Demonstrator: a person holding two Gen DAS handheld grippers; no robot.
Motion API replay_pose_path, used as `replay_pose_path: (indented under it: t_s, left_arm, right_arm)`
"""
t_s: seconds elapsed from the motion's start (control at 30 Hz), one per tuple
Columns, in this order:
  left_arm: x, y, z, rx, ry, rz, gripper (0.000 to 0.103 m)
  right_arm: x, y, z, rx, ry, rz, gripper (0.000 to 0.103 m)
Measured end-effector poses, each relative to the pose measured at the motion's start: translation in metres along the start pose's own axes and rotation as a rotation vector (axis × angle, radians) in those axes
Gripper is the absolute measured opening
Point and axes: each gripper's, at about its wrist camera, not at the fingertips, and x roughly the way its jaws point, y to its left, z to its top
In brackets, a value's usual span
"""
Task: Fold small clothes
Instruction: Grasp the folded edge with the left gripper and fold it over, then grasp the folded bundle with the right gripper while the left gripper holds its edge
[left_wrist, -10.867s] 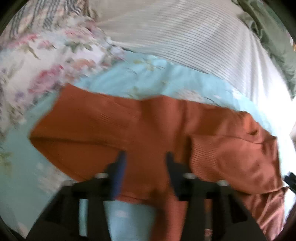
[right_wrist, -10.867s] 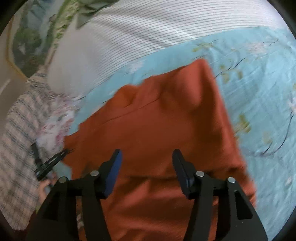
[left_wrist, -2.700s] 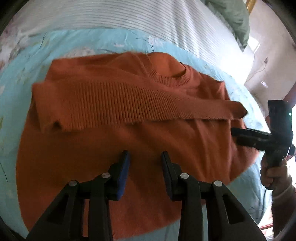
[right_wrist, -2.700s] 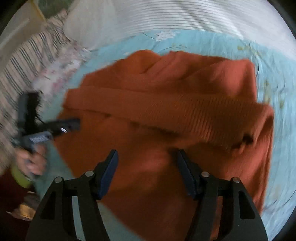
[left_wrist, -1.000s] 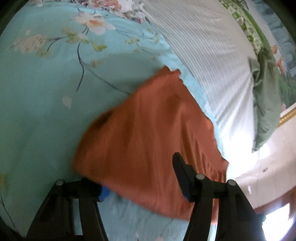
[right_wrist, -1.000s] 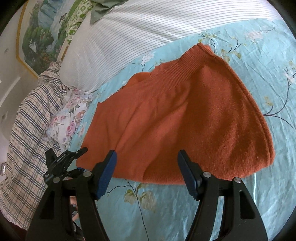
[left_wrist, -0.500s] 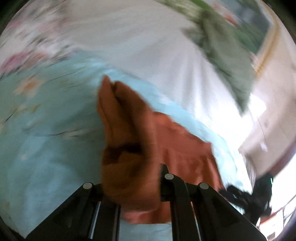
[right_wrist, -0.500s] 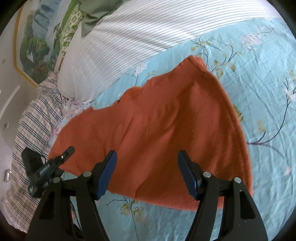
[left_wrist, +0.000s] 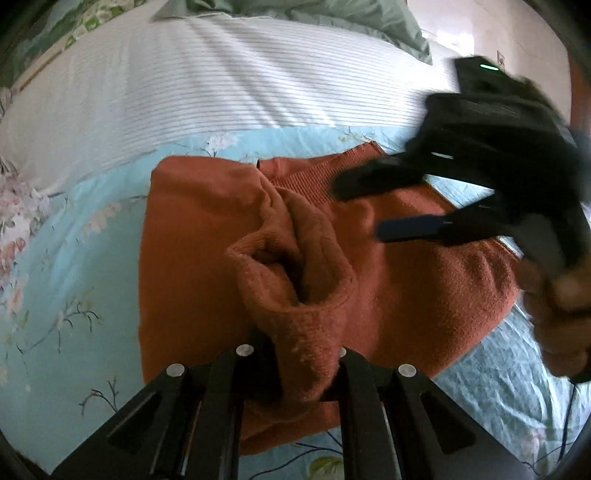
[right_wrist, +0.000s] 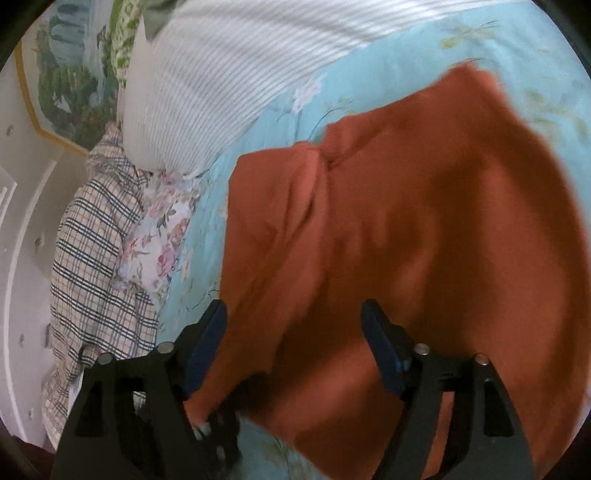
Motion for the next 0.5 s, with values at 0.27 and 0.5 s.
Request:
replay_pose_path:
  t_s: [0.27, 0.5]
  left_arm:
    - [-0.006, -0.017, -0.003, 0.087, -0.012, 0.031, 0.007]
    - [-0.038, -0.026, 0.03, 0.061, -0.075, -0.088, 0.006]
  right_arm:
    - [0.046, 0.022, 0.044, -0.101, 0.048, -0.083, 0.019]
    - [-0.05, 0.045, 0.049, -0.227, -0.143, -0.036, 0.015]
